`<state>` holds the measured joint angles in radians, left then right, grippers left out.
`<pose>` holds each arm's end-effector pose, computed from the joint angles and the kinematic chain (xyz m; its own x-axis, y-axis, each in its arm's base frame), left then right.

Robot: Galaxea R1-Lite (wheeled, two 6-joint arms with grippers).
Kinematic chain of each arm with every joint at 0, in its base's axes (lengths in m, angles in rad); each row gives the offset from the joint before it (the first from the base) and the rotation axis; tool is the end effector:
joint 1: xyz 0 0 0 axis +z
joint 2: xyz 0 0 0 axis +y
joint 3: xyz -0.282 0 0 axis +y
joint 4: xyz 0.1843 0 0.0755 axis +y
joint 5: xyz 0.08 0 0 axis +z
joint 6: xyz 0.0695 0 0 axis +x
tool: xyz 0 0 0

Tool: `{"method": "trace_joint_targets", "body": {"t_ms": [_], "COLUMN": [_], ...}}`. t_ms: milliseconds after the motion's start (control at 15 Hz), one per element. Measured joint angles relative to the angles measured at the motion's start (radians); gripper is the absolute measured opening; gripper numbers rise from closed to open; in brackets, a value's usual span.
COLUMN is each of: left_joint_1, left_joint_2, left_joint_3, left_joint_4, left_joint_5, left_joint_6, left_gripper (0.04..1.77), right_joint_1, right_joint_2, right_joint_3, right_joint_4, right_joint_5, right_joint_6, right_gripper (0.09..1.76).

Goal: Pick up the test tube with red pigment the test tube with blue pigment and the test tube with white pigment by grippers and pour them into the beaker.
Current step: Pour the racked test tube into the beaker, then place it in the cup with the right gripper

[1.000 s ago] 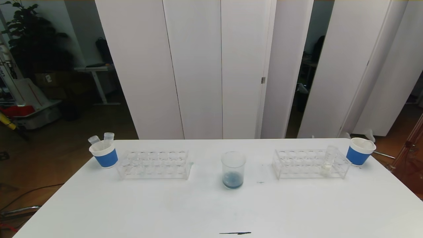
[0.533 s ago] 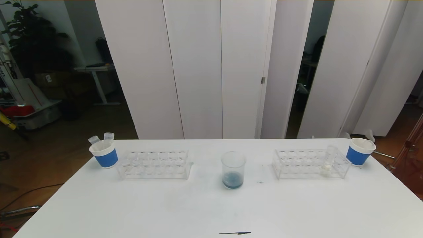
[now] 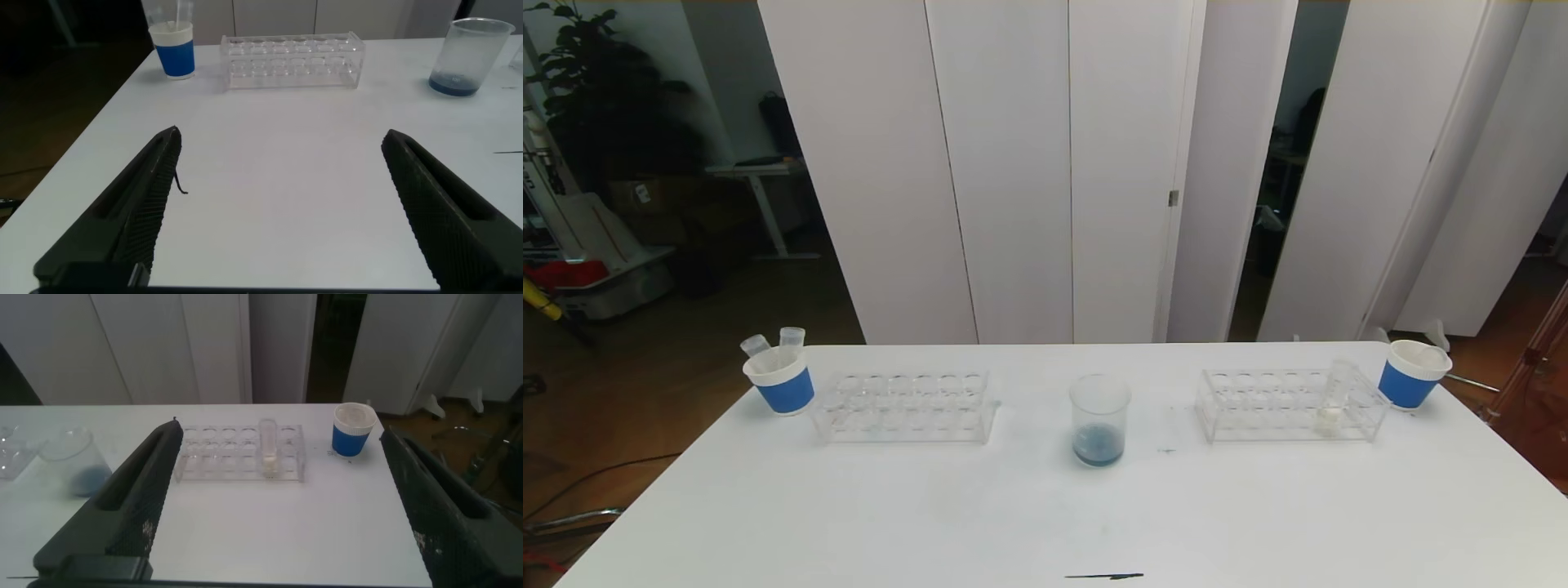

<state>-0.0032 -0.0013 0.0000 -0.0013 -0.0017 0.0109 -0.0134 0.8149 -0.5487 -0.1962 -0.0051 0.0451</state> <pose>0.0517 -0.0003 0.0758 1.0000 -0.0049 0.0026 0.0049 0.9999 0.0109 0.1533 -0.0024 0.2191 0.9974 -0.0185 -0.0699 0.0216 0.9988 0.0446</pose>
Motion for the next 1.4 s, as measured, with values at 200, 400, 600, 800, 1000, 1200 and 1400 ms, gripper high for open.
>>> {"method": "trace_joint_targets", "body": {"t_ms": [200,400,600,800,1000,1200,1400], "left_joint_1": [0.000,0.000,0.000,0.000,0.000,0.000,0.000], "left_joint_2": [0.000,0.000,0.000,0.000,0.000,0.000,0.000], "left_joint_3": [0.000,0.000,0.000,0.000,0.000,0.000,0.000], "left_joint_4": [0.000,0.000,0.000,0.000,0.000,0.000,0.000], "left_joint_5": [0.000,0.000,0.000,0.000,0.000,0.000,0.000], "left_joint_6": [0.000,0.000,0.000,0.000,0.000,0.000,0.000], "left_gripper": [1.75,1.75,1.75,1.75,1.75,1.75,1.75], "right_joint_1": [-0.009,-0.013,-0.013,-0.013,-0.013,-0.014,-0.012], "right_joint_2": [0.230,0.430,0.597,0.746,0.860,0.963,1.064], "right_joint_3": [-0.003,0.034,0.134,0.268,0.329,0.330,0.292], "right_joint_4": [-0.212,-0.404,-0.657,-0.904,-1.003,-1.091,-1.150], "right_joint_5": [0.001,0.003,0.003,0.002,0.001,-0.002,-0.001], "right_joint_6": [0.003,0.001,0.000,0.000,-0.002,-0.003,-0.008], "right_gripper": [1.73,1.73,1.73,1.73,1.73,1.73,1.73]}}
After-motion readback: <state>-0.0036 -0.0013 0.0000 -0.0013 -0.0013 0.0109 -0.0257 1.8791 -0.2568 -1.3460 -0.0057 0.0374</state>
